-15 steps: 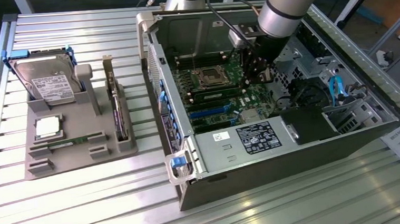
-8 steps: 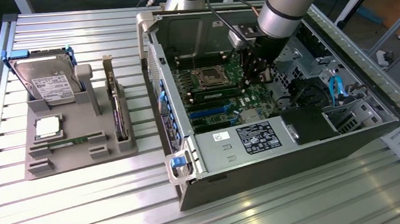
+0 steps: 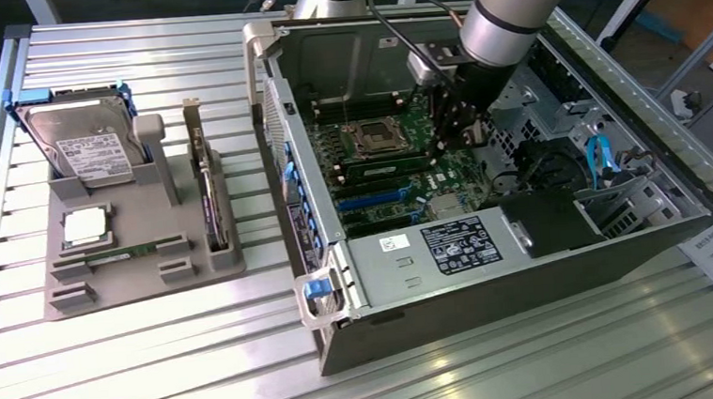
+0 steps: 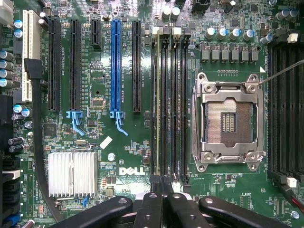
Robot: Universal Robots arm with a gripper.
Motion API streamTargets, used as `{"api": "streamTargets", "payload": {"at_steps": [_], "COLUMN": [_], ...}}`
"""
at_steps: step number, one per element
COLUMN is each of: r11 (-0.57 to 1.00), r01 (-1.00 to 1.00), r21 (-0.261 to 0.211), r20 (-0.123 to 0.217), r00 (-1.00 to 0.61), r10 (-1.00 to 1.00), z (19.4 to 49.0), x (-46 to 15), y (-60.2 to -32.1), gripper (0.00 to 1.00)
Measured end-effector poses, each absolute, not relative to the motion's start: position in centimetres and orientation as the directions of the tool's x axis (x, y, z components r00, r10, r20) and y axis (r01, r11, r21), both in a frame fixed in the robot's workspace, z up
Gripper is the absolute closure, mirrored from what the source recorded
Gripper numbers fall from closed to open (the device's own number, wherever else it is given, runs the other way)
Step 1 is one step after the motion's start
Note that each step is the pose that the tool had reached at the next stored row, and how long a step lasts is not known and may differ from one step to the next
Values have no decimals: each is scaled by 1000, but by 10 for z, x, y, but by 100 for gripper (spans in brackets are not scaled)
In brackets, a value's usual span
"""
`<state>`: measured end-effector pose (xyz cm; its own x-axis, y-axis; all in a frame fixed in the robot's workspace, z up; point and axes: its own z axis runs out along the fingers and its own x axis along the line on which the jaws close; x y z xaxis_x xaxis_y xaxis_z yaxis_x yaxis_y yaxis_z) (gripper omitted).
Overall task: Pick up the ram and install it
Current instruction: 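Press down the ram until it locks into place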
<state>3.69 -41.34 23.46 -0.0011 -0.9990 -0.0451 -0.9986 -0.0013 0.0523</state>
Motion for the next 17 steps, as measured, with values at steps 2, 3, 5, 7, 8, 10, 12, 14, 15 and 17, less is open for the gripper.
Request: {"api": "streamTargets", "payload": {"at_steps": [2,3,5,7,8,10,12,14,15,17], "r11": [-1,-1,-1,-1,-1,-1,-1,-1,-1,-1], "r01": [-999,-999,-999,-999,-999,-999,-999,-999,-999,-999], "r21": [52,52,52,52,52,52,52,52,52,52], "r20": [-45,-45,-45,-45,-45,-45,-45,-45,-45,-45], "r00": [-1,-1,-1,-1,-1,-1,-1,-1,-1,-1], "r10": [-999,-999,-999,-999,-999,-999,-999,-999,-999,-999], "z": [239,241,245,249,251,252,252,252,252,252], "x": [37,37,37,37,37,37,37,37,35,27], "y": [-413,-413,-413,-413,-413,-413,-413,-413,-414,-413], "gripper": [90,90,90,90,90,90,90,90,90,90]}}
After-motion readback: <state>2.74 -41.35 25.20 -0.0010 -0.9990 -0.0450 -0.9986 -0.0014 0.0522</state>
